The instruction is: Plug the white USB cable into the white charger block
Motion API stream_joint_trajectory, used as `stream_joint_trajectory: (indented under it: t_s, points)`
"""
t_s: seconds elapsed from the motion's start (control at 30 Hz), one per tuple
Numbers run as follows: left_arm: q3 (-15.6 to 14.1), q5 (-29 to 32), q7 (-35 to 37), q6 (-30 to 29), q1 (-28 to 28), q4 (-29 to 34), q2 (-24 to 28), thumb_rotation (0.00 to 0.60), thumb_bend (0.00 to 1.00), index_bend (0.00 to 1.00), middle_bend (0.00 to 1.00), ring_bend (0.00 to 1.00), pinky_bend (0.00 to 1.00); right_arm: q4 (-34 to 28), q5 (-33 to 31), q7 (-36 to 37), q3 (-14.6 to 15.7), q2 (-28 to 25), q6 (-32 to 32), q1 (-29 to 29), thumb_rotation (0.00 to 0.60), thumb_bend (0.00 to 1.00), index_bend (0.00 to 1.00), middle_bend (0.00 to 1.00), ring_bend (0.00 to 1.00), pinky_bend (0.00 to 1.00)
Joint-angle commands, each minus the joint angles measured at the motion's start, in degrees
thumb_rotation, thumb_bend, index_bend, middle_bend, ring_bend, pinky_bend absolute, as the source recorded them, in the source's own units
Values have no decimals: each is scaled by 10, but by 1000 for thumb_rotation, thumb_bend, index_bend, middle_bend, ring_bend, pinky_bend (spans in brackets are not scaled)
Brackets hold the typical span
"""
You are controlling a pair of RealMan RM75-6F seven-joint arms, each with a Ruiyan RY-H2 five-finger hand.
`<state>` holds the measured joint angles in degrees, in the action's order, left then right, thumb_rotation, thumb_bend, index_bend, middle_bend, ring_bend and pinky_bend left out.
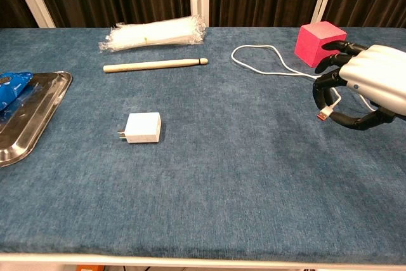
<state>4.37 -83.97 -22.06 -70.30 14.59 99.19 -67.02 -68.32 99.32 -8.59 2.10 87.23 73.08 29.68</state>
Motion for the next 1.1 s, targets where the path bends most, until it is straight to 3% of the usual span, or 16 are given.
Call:
stream_joint_trajectory:
  t_s: [0.03,0.2,0.5,0.83,1.1]
  points:
    - [6,9,-8,80,59,1,-14,600,68,128,155,70,0,-19,-5,-3,-9,-11,3,2,600,328,622,501,208,0]
    - [11,38,-20,160,115,-12,-54,600,69,129,155,70,0,-80,-12,-27,-35,-45,-4,19,600,328,623,500,208,0]
    - [29,100,-12,230,184,-36,-121,600,73,160,163,70,0,-177,-34,-82,-75,-107,-21,39,600,328,629,497,208,0]
    - [41,175,-59,270,257,-60,-182,600,162,196,169,70,0,-191,-42,-84,-73,-122,-15,29,600,328,637,496,208,0]
    - [32,226,-82,260,282,-66,-204,600,208,233,174,70,0,-182,-45,-69,-68,-126,-4,17,600,328,643,495,208,0]
